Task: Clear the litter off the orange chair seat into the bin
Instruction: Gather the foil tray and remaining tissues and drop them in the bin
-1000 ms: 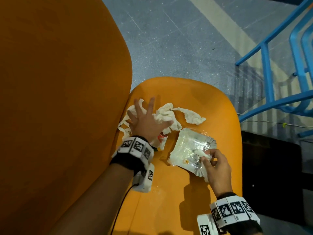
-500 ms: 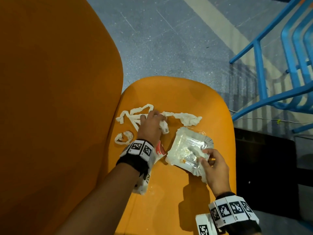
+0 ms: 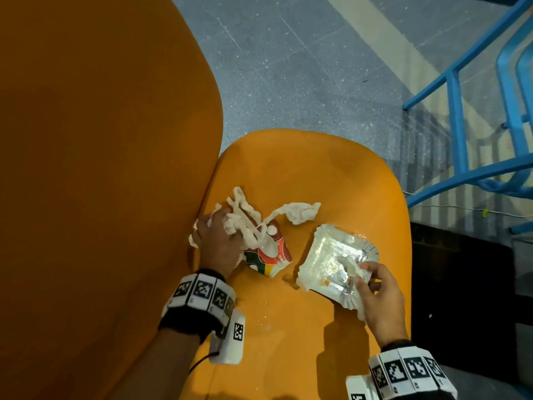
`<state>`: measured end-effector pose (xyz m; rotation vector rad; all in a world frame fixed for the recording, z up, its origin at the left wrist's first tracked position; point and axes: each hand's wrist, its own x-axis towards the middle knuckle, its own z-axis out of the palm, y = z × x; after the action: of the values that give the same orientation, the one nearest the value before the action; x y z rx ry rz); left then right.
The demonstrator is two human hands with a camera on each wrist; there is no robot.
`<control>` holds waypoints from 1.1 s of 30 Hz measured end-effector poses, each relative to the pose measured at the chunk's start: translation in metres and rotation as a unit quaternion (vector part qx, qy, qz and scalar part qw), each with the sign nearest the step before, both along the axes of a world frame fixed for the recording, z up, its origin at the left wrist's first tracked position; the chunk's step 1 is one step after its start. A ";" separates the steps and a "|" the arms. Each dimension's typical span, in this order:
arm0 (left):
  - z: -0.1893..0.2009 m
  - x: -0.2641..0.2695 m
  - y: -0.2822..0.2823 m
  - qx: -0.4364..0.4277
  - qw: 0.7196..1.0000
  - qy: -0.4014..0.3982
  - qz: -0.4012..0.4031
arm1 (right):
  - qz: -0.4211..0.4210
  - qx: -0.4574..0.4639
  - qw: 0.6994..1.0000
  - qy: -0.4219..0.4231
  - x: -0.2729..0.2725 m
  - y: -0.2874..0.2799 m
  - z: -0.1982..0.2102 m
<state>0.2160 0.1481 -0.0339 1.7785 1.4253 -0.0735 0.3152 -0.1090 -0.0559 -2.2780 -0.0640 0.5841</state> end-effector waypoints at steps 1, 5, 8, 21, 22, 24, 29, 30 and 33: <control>-0.003 0.003 -0.002 -0.003 1.000 0.024 -0.011 | 0.003 -0.002 1.000 -0.001 -0.001 0.000 -0.001; -0.007 0.012 -0.007 0.021 0.997 0.062 -0.038 | 0.011 -0.004 1.000 0.005 -0.005 0.000 -0.003; -0.006 0.012 -0.006 0.006 0.999 0.026 -0.017 | 0.012 -0.005 1.000 0.002 -0.007 0.000 -0.004; 0.014 0.006 -0.021 -0.008 0.965 -0.230 0.126 | 0.003 -0.012 1.000 0.003 -0.020 0.005 -0.006; 0.021 0.004 -0.021 -0.007 0.959 -0.254 0.128 | -0.002 -0.016 1.000 0.001 -0.020 0.003 -0.005; 0.031 0.003 -0.025 -0.044 0.949 -0.297 0.095 | -0.008 -0.019 1.000 0.003 -0.020 0.001 0.000; 0.024 0.015 -0.048 -0.165 0.948 -0.264 -0.063 | -0.023 0.003 0.999 0.026 -0.023 0.005 0.011; 0.020 0.017 -0.050 -0.133 0.961 -0.221 -0.095 | -0.025 0.004 0.999 0.029 -0.024 0.006 0.012; 0.005 0.017 -0.052 0.077 0.970 -0.043 -0.227 | -0.031 0.009 0.999 0.036 -0.023 0.005 0.011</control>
<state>0.2333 0.0959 -0.0289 2.1826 0.9620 -0.1261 0.2921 -0.1037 -0.0446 -2.2307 0.0375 0.6296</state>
